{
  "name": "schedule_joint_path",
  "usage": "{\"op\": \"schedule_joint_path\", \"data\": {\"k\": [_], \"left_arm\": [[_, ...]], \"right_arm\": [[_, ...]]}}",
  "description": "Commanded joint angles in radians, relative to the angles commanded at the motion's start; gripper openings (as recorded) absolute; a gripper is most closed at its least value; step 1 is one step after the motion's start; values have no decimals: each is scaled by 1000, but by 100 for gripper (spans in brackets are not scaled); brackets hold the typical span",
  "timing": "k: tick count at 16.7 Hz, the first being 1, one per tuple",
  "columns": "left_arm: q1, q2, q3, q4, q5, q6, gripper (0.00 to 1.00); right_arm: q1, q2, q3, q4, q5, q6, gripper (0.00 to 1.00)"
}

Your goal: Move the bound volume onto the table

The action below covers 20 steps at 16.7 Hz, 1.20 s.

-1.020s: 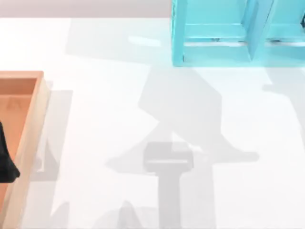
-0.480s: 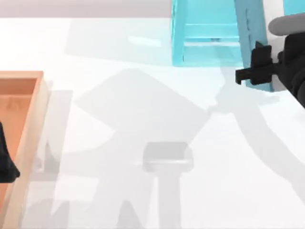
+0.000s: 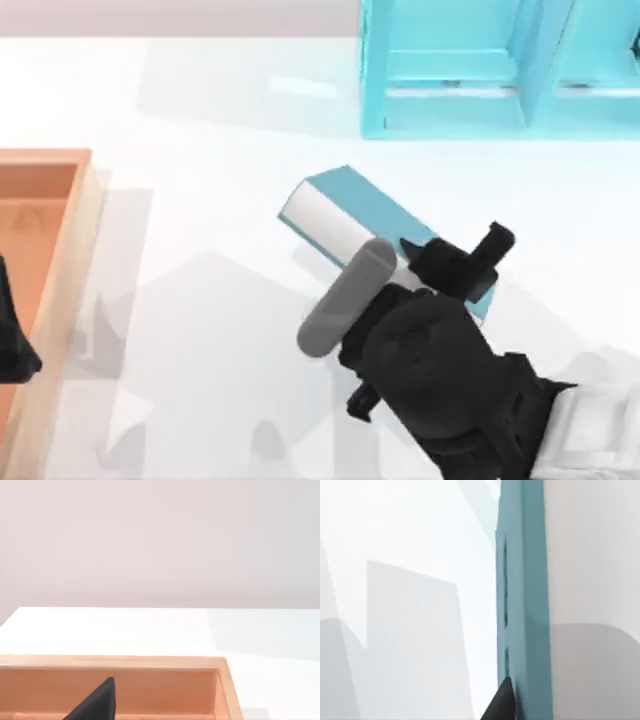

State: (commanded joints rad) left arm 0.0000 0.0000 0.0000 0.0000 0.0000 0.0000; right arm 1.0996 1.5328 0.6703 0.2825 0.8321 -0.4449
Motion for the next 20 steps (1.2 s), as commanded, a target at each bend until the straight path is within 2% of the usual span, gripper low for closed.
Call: {"op": "schedule_joint_path", "data": {"k": [4, 8, 20], "left_arm": [[0, 0, 0, 0, 0, 0, 100], [0, 0, 0, 0, 0, 0, 100], [0, 0, 0, 0, 0, 0, 100]], "right_arm": [[270, 70, -15, -15, 218, -199, 0], [430, 111, -23, -21, 347, -321, 0], [471, 110, -20, -62, 378, -307, 0]]}}
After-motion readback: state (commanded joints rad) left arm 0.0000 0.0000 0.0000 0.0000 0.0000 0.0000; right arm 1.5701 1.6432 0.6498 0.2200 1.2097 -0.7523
